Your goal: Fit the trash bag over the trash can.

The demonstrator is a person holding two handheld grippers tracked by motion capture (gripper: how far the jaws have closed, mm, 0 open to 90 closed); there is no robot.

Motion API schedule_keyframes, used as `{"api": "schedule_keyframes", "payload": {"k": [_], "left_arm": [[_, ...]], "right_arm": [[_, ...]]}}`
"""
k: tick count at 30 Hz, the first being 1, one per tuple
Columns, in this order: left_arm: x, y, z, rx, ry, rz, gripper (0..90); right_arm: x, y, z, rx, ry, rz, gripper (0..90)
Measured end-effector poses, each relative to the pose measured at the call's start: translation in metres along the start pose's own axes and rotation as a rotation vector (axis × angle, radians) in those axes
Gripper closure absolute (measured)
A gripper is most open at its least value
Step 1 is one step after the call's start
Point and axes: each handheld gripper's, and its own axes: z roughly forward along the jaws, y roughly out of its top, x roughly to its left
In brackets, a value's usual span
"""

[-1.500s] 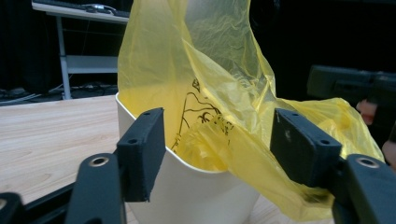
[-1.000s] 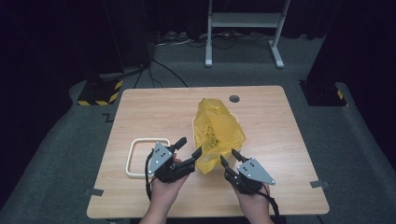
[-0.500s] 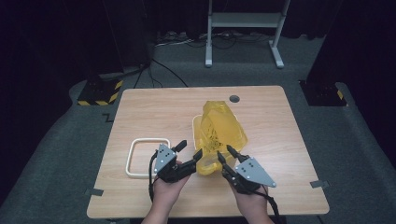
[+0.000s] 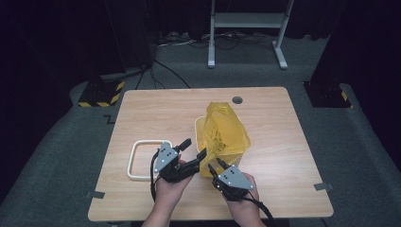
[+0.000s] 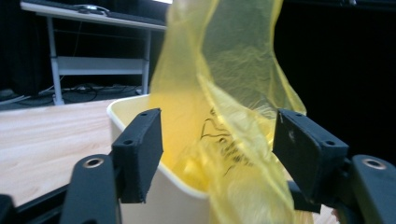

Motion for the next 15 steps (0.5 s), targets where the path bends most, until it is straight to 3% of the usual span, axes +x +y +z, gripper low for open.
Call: {"api": "schedule_keyframes", "payload": {"k": [2,3,4,5,6,7,8,9,10,11,13,14,15], "left_arm": [[-0.001,0.005,0.011,0.051,-0.008,0.003,39.7],[-0.001,0.005,0.011,0.051,-0.008,0.003,41.8],[0.000,0.007,0.021,0.118,-0.008,0.021,46.7],[0.000,0.007,0.021,0.118,-0.008,0.021,54.5],[-0.002,0.007,0.024,0.143,-0.005,0.040,54.5],[-0.003,0.007,0.026,0.157,0.002,0.060,64.5],[-0.004,0.006,0.026,0.157,0.007,0.070,78.8],[-0.004,0.006,0.026,0.157,0.007,0.070,82.9],[-0.005,0.005,0.025,0.146,0.016,0.080,85.9],[-0.005,0.005,0.025,0.146,0.016,0.080,87.1],[-0.002,0.002,0.023,0.125,0.033,0.071,88.7],[-0.002,0.002,0.023,0.125,0.033,0.071,89.1],[0.001,-0.001,0.020,0.106,0.047,0.048,89.3]], "right_arm": [[-0.001,0.000,-0.001,-0.002,-0.004,-0.002,63.7],[-0.001,0.000,-0.001,-0.002,-0.004,-0.002,63.7],[-0.002,-0.001,-0.002,-0.002,0.002,0.004,63.3],[-0.002,-0.001,-0.004,-0.006,0.004,0.009,63.2],[-0.002,-0.001,-0.004,-0.006,0.004,0.009,63.2],[-0.003,-0.001,-0.007,-0.015,0.007,0.017,63.2],[-0.008,0.000,-0.018,-0.048,0.021,0.055,63.2],[-0.008,0.000,-0.018,-0.048,0.021,0.055,63.2],[-0.018,0.003,-0.036,-0.106,-0.020,0.074,63.2],[-0.018,0.003,-0.036,-0.106,-0.020,0.074,63.2],[-0.043,0.005,-0.049,-0.137,-0.090,0.127,61.5],[-0.043,0.005,-0.049,-0.137,-0.090,0.127,61.5],[-0.062,0.005,-0.051,-0.140,-0.140,0.175,59.6]]}}
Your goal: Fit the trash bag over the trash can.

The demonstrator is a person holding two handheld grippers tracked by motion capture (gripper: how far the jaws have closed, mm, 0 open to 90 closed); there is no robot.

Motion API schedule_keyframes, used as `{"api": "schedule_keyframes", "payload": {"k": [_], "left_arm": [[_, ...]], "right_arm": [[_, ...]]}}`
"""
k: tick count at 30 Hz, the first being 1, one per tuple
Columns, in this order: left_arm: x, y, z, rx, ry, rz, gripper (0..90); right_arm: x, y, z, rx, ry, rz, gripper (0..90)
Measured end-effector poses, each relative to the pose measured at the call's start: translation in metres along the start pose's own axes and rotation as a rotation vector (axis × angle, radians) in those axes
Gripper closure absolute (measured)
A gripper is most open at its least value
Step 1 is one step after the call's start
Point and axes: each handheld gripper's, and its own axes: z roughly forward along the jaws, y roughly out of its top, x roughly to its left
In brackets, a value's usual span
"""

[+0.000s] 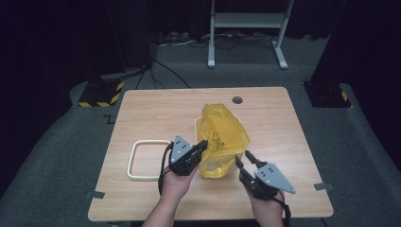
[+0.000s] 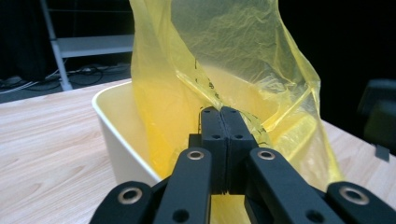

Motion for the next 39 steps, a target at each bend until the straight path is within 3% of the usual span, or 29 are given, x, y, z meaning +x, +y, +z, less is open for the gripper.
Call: {"api": "schedule_keyframes", "payload": {"k": [2,4,6,8,12,13,15,16,17,21,22,24,27,30,32,34,36,38,39], "left_arm": [[0.001,-0.002,-0.002,-0.022,0.004,-0.008,89.5],[0.003,-0.004,-0.004,-0.048,0.006,-0.027,89.6],[0.003,-0.005,-0.004,-0.052,0.003,-0.032,89.6],[0.002,-0.006,-0.003,-0.053,-0.009,-0.027,89.6],[0.002,-0.007,-0.002,-0.071,-0.017,-0.043,89.6],[0.002,-0.007,-0.002,-0.071,-0.017,-0.043,89.6],[0.002,-0.008,-0.002,-0.079,-0.015,-0.046,89.6],[0.004,-0.009,-0.003,-0.082,-0.009,-0.049,89.6],[0.006,-0.009,-0.006,-0.088,0.000,-0.054,89.6],[0.017,-0.014,-0.013,-0.095,0.025,-0.083,89.8],[0.020,-0.018,-0.015,-0.084,0.026,-0.099,89.9],[0.026,-0.029,-0.018,-0.058,0.050,-0.093,89.9],[0.033,-0.039,-0.015,-0.030,0.065,-0.115,89.9],[0.036,-0.042,-0.011,-0.004,0.075,-0.108,89.9],[0.038,-0.044,-0.007,0.027,0.068,-0.106,89.9],[0.037,-0.047,-0.004,0.058,0.032,-0.108,89.9],[0.025,-0.050,-0.001,0.087,-0.006,-0.083,89.9],[0.020,-0.051,-0.001,0.090,-0.022,-0.078,89.9],[0.008,-0.054,-0.001,0.094,-0.048,-0.057,89.9]], "right_arm": [[-0.007,0.000,0.001,-0.006,-0.025,0.017,59.2],[-0.023,-0.001,0.010,-0.005,-0.051,0.107,57.5],[-0.025,-0.002,0.014,-0.006,-0.047,0.136,57.5],[-0.024,-0.003,0.026,0.000,-0.009,0.199,55.5],[-0.022,0.000,0.041,0.000,0.018,0.223,56.3],[-0.019,-0.001,0.044,0.019,0.017,0.221,61.7],[-0.014,-0.004,0.050,0.052,0.047,0.209,80.6],[-0.011,-0.005,0.051,0.056,0.027,0.172,88.6],[-0.010,-0.005,0.049,0.046,0.009,0.152,89.9],[-0.025,-0.004,0.041,0.037,-0.036,0.141,90.0],[-0.040,-0.005,0.036,0.045,-0.070,0.135,90.0],[-0.050,-0.007,0.033,0.057,-0.086,0.132,90.0],[-0.056,-0.016,0.035,0.091,-0.092,0.125,89.9],[-0.057,-0.020,0.043,0.113,-0.090,0.122,89.8],[-0.057,-0.023,0.052,0.136,-0.078,0.123,89.3],[-0.056,-0.025,0.061,0.167,-0.070,0.097,88.0],[-0.059,-0.026,0.074,0.201,-0.075,0.069,86.8],[-0.061,-0.026,0.076,0.205,-0.075,0.075,85.9],[-0.065,-0.025,0.074,0.208,-0.085,0.070,80.2]]}}
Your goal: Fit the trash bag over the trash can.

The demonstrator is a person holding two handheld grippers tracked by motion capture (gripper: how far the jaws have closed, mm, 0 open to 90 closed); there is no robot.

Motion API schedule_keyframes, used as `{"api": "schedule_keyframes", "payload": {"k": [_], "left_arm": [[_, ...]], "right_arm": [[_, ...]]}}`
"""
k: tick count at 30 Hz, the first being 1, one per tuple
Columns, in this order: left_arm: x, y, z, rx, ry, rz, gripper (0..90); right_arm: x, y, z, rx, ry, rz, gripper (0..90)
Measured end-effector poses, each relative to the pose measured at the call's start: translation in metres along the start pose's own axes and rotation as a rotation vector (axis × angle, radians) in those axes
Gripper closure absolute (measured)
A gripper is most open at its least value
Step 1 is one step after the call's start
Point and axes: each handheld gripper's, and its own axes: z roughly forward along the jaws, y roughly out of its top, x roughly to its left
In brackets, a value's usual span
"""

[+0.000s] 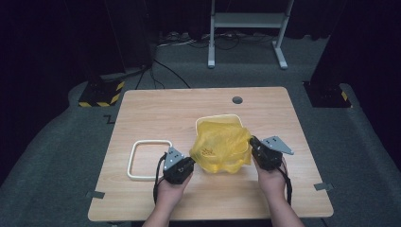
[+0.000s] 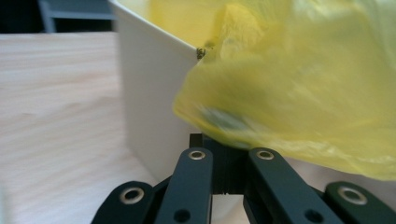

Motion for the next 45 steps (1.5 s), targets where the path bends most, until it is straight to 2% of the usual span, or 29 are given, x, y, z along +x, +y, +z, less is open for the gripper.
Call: {"api": "schedule_keyframes", "payload": {"k": [2,3,7,9,10,11,13,14,15,16,17,22,23,24,25,26,28,30,31,32,33,37,38,39,40,41,43,44,45], "left_arm": [[-0.005,-0.001,0.000,0.000,0.003,0.017,89.9],[-0.010,-0.002,0.000,-0.005,0.007,0.034,89.4],[-0.009,-0.003,-0.002,-0.019,0.018,0.020,82.9],[-0.009,-0.004,-0.005,-0.027,0.032,0.024,80.2],[-0.008,-0.003,-0.009,-0.040,0.041,0.019,75.1],[-0.007,-0.002,-0.012,-0.051,0.048,0.013,68.4],[-0.007,0.001,-0.016,-0.082,0.049,0.011,59.4],[-0.007,0.001,-0.016,-0.082,0.049,0.011,53.5],[-0.009,0.003,-0.018,-0.102,0.050,0.026,53.5],[-0.010,0.005,-0.019,-0.119,0.059,0.039,44.6],[-0.012,0.008,-0.021,-0.133,0.060,0.048,42.3],[-0.013,0.024,-0.025,-0.212,0.056,0.057,41.0],[-0.012,0.027,-0.027,-0.242,0.073,0.067,48.5],[-0.010,0.028,-0.028,-0.259,0.102,0.072,62.4],[-0.005,0.029,-0.027,-0.265,0.129,0.057,68.0],[0.004,0.030,-0.024,-0.248,0.147,0.027,79.5],[0.021,0.027,-0.014,-0.183,0.181,-0.040,81.0],[0.035,0.020,-0.005,-0.119,0.211,-0.046,81.2],[0.038,0.016,-0.001,-0.090,0.211,-0.054,81.2],[0.041,0.007,0.003,-0.057,0.194,-0.065,79.4],[0.041,0.007,0.003,-0.057,0.194,-0.065,79.2],[0.031,0.000,0.008,-0.018,0.144,-0.045,79.6],[0.018,-0.004,0.009,-0.005,0.109,-0.003,79.8],[0.018,-0.004,0.009,-0.005,0.109,-0.003,79.9],[0.006,-0.008,0.007,-0.009,0.079,0.022,79.7],[0.006,-0.008,0.007,-0.009,0.079,0.022,78.3],[-0.003,-0.010,0.003,-0.022,0.066,0.036,69.0],[-0.006,-0.010,0.001,-0.036,0.066,0.032,69.0],[-0.008,-0.009,-0.003,-0.055,0.071,0.030,64.6]], "right_arm": [[-0.002,0.001,-0.004,-0.009,-0.003,-0.001,77.9],[-0.007,0.002,-0.018,-0.046,-0.009,0.004,70.7],[-0.007,0.006,-0.044,-0.111,-0.026,0.014,65.4],[-0.006,0.007,-0.050,-0.132,-0.019,0.019,65.6],[0.000,0.009,-0.057,-0.146,0.008,0.025,65.6],[0.003,0.010,-0.057,-0.147,0.016,0.023,65.8],[0.006,0.010,-0.053,-0.135,0.048,0.066,65.8],[0.007,0.009,-0.050,-0.128,0.056,0.086,66.1],[0.007,0.009,-0.050,-0.128,0.056,0.086,66.1],[0.010,0.007,-0.044,-0.113,0.058,0.099,66.4],[0.012,0.005,-0.042,-0.106,0.060,0.101,66.5],[0.017,0.003,-0.040,-0.098,0.064,0.110,72.2],[0.018,0.003,-0.040,-0.095,0.072,0.109,73.7],[0.021,0.004,-0.039,-0.093,0.059,0.092,73.8],[0.021,0.004,-0.039,-0.091,0.056,0.085,74.0],[0.022,0.004,-0.040,-0.094,0.062,0.081,74.8],[0.023,0.004,-0.040,-0.096,0.059,0.074,74.9],[0.024,0.005,-0.040,-0.093,0.065,0.058,76.1],[0.024,0.005,-0.040,-0.093,0.065,0.058,76.1],[0.024,0.005,-0.039,-0.095,0.067,0.053,76.6],[0.022,0.004,-0.039,-0.098,0.072,0.053,77.0],[0.019,0.005,-0.038,-0.096,0.079,0.045,77.8],[0.017,0.005,-0.041,-0.086,0.058,0.014,78.1],[0.017,0.005,-0.041,-0.086,0.058,0.014,78.1],[0.013,0.005,-0.043,-0.083,0.038,-0.004,78.3],[0.013,0.005,-0.043,-0.083,0.038,-0.004,78.3],[0.001,0.006,-0.048,-0.073,0.025,0.004,77.9],[0.001,0.006,-0.048,-0.073,0.025,0.004,77.9],[-0.002,0.006,-0.049,-0.071,0.028,0.013,77.5]]}}
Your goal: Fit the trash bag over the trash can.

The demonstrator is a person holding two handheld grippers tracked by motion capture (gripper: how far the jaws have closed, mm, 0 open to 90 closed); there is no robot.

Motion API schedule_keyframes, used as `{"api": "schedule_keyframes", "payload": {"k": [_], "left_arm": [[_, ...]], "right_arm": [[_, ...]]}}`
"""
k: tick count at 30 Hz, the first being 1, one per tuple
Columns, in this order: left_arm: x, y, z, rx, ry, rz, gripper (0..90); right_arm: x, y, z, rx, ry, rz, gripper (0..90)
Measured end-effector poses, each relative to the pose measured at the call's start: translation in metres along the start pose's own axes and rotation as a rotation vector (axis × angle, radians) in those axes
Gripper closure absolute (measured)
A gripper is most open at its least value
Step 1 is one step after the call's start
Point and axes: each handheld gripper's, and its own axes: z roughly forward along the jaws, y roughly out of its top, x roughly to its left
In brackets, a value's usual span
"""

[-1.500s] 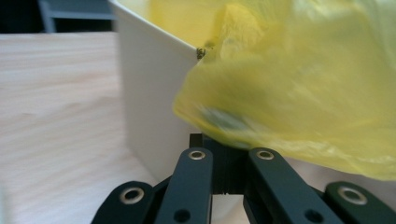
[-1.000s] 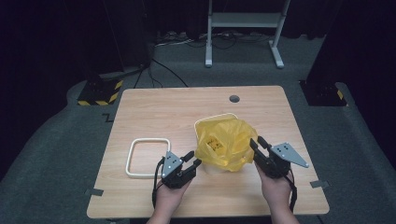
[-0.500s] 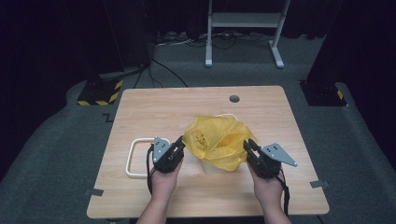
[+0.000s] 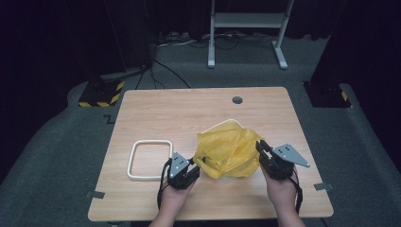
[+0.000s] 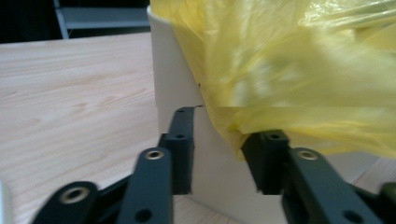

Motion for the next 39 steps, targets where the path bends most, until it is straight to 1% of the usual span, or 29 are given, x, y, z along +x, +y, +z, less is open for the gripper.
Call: {"api": "schedule_keyframes", "payload": {"k": [1,2,3,4,5,6,7,8,10,12,15,16,17,18,19,20,21,22,23,24,25,26,28,29,30,32,33,36,39], "left_arm": [[-0.002,0.001,-0.004,-0.020,0.007,0.004,61.5],[-0.003,0.003,-0.007,-0.041,0.020,0.019,51.1],[-0.006,0.007,-0.014,-0.086,0.039,0.040,46.8],[-0.006,0.007,-0.014,-0.086,0.039,0.040,43.7],[-0.006,0.009,-0.017,-0.106,0.039,0.041,43.7],[-0.007,0.011,-0.019,-0.120,0.046,0.049,40.9],[-0.009,0.015,-0.023,-0.138,0.068,0.075,36.6],[-0.009,0.015,-0.023,-0.138,0.068,0.075,36.2],[-0.011,0.019,-0.026,-0.171,0.082,0.090,34.6],[-0.015,0.023,-0.031,-0.216,0.096,0.124,33.8],[-0.022,0.030,-0.033,-0.247,0.091,0.168,32.0],[-0.026,0.032,-0.034,-0.264,0.095,0.188,32.1],[-0.030,0.034,-0.035,-0.286,0.103,0.221,35.1],[-0.033,0.036,-0.037,-0.306,0.114,0.258,41.1],[-0.035,0.041,-0.038,-0.335,0.116,0.273,56.1],[-0.035,0.041,-0.038,-0.335,0.116,0.273,61.9],[-0.032,0.045,-0.037,-0.334,0.109,0.250,61.9],[-0.027,0.049,-0.035,-0.322,0.101,0.226,69.5],[-0.013,0.055,-0.025,-0.272,0.124,0.171,78.1],[-0.013,0.055,-0.025,-0.272,0.124,0.171,81.1],[-0.001,0.057,-0.017,-0.226,0.126,0.121,81.1],[0.008,0.058,-0.010,-0.186,0.140,0.088,84.9],[0.021,0.056,0.002,-0.126,0.156,0.048,85.1],[0.032,0.051,0.017,-0.036,0.168,0.024,85.8],[0.032,0.051,0.017,-0.036,0.168,0.024,86.0],[0.039,0.041,0.029,0.047,0.153,-0.021,86.0],[0.041,0.035,0.032,0.066,0.146,-0.031,85.7],[0.042,0.024,0.035,0.089,0.131,-0.044,85.7],[0.040,0.019,0.032,0.083,0.112,-0.049,84.7]], "right_arm": [[-0.002,0.000,-0.001,0.000,0.002,0.001,77.0],[-0.002,0.000,-0.002,0.005,0.009,0.005,76.8],[0.000,0.000,-0.002,0.008,0.008,0.003,76.8],[0.000,0.000,-0.001,0.009,0.011,0.000,76.9],[0.000,0.000,-0.001,0.009,0.011,0.000,76.9],[0.002,-0.001,0.000,0.011,0.014,0.001,77.0],[0.004,-0.001,0.002,0.014,0.021,0.002,78.6],[0.004,-0.001,0.002,0.014,0.021,0.002,78.6],[0.007,-0.001,0.004,0.012,0.008,-0.014,78.5],[0.008,-0.001,0.004,0.014,0.010,-0.012,78.6],[0.008,-0.001,0.004,0.018,0.006,-0.023,78.9],[0.008,-0.001,0.005,0.017,0.005,-0.025,79.0],[0.009,-0.001,0.005,0.017,0.003,-0.028,79.1],[0.009,-0.001,0.005,0.015,0.002,-0.033,79.1],[0.009,-0.001,0.004,0.015,0.001,-0.039,79.3],[0.009,-0.001,0.004,0.015,0.001,-0.039,79.3],[0.009,-0.001,0.004,0.015,0.002,-0.042,79.7],[0.009,-0.001,0.004,0.015,0.003,-0.045,80.2],[0.008,-0.001,0.003,0.018,0.010,-0.051,80.6],[0.008,-0.001,0.003,0.018,0.010,-0.051,80.6],[0.008,-0.001,0.003,0.019,0.013,-0.052,80.7],[0.007,0.000,0.002,0.020,0.018,-0.055,81.3],[0.007,0.000,0.002,0.019,0.018,-0.057,81.3],[0.007,-0.001,0.003,0.012,0.021,-0.058,81.3],[0.007,-0.001,0.003,0.012,0.021,-0.058,81.3],[0.006,-0.002,0.002,0.008,0.025,-0.051,81.3],[0.006,-0.002,0.002,0.007,0.026,-0.049,81.3],[0.006,-0.002,0.002,0.007,0.026,-0.053,81.3],[0.006,-0.002,0.002,0.006,0.023,-0.054,81.3]]}}
